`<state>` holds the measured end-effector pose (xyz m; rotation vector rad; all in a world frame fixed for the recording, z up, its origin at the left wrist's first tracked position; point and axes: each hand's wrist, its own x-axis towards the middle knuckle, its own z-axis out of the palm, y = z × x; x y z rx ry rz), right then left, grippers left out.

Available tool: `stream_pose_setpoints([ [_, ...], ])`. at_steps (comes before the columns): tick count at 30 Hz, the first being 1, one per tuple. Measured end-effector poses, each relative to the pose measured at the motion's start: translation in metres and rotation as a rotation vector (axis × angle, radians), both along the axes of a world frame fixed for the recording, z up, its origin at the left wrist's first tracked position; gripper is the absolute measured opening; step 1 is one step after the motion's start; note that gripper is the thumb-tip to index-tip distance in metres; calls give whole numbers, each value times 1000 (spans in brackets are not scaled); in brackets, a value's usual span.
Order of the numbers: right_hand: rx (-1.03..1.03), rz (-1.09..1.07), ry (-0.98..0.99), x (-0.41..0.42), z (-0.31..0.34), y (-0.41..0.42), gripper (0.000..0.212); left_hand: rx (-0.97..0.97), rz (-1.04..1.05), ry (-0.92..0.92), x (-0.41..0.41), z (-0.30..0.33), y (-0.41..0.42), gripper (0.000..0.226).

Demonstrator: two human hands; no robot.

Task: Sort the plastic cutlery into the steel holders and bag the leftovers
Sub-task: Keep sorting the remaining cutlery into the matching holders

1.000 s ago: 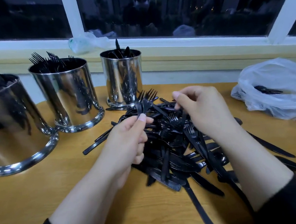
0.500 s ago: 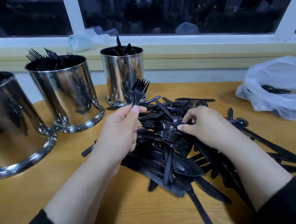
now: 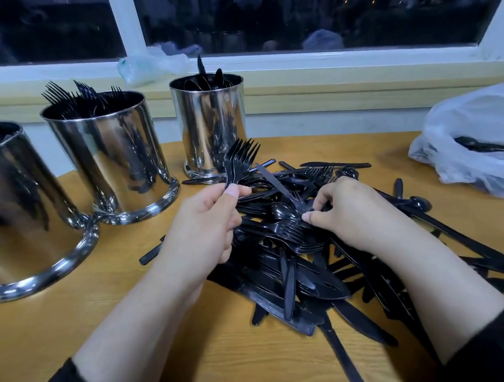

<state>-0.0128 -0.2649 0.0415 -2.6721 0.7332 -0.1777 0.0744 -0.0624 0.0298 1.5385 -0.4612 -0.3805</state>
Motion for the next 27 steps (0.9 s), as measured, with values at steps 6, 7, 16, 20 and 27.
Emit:
stream_pose_setpoints([
  [6,106,-49,-297,-2,2,-4,18,-11,13,-2,0,1,-1,24],
  [7,119,-67,-408,-3,5,-5,15,-14,26,-13,0,2,0,24],
  [16,456,101,-917,-8,17,2,15,-19,134,-124,7,5,4,29],
  [20,576,238,-776,-7,16,15,10,22,42,-144,3,8,3,28],
  [27,495,202,-754,-2,8,26,7,47,-150,59,-10,3,-2,31],
])
